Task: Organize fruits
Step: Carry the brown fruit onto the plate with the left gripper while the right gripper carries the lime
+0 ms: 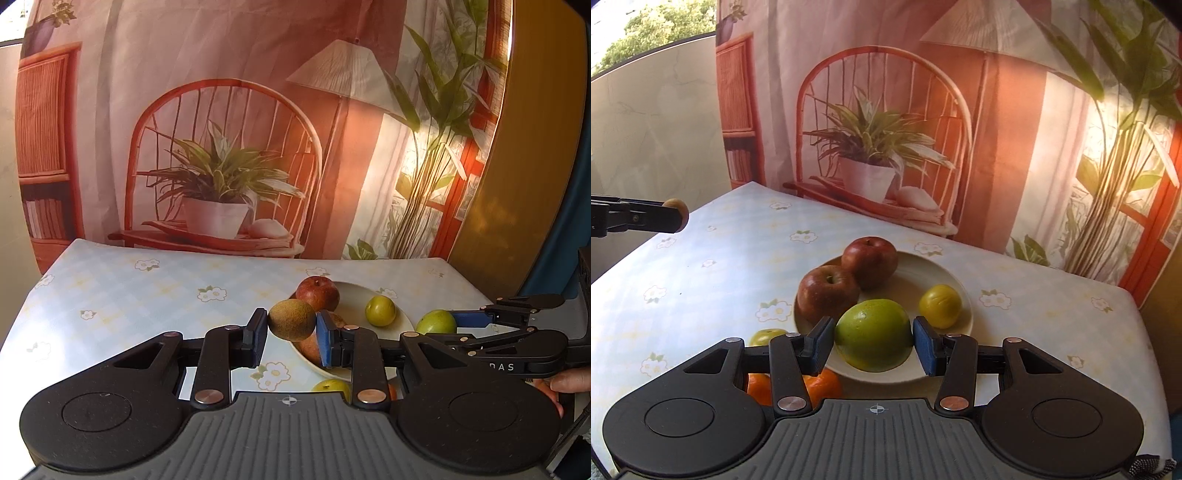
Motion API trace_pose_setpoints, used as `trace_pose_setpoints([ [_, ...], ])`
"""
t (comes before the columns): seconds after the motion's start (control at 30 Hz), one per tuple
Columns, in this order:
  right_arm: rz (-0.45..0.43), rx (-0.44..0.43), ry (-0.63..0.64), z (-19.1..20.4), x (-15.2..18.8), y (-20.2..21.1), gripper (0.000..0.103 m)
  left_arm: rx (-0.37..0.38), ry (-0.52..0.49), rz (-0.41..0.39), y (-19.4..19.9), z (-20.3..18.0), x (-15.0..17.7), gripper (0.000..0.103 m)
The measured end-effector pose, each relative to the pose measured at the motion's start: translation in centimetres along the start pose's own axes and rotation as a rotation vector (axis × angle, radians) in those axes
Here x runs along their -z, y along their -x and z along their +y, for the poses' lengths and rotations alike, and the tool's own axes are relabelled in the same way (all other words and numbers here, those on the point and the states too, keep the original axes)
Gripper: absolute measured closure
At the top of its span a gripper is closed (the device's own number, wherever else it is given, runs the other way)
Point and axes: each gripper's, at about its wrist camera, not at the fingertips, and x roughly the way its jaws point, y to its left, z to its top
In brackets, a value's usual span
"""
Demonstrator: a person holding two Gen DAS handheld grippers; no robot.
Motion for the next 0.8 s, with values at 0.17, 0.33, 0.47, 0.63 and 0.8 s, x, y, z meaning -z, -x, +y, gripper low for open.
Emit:
trace_pose_setpoints([
  [0.17, 0.007, 0.004, -0.044, -3.2, 0.1, -1.4, 0.06, 0.005, -0.024, 0.053, -3.4, -0.6, -0.6, 0.073],
  [0.33, 0.049, -0.01, -0.068, -5.1, 0.5, -4.0, 0.06, 0.035, -0.049, 0.108, -6.9, -2.4, -0.2, 0.073],
  [0.47, 0.078, -0.023, -0.062, -5.9, 0.7, -6.0, 0.06, 0.069, -0.068, 0.151, -9.1, -3.6, 0.7, 0.073],
  [0.63, 0.101, -0.043, -0.064, -6.7, 0.8, -8.0, 0.06, 0.112, -0.102, 0.214, -11.1, -5.1, 2.0, 0.073],
  [0.8, 0.113, -0.049, -0.04, -6.7, 0.5, -9.5, 0.061, 0.126, -0.11, 0.246, -12.8, -5.7, 2.7, 0.073],
])
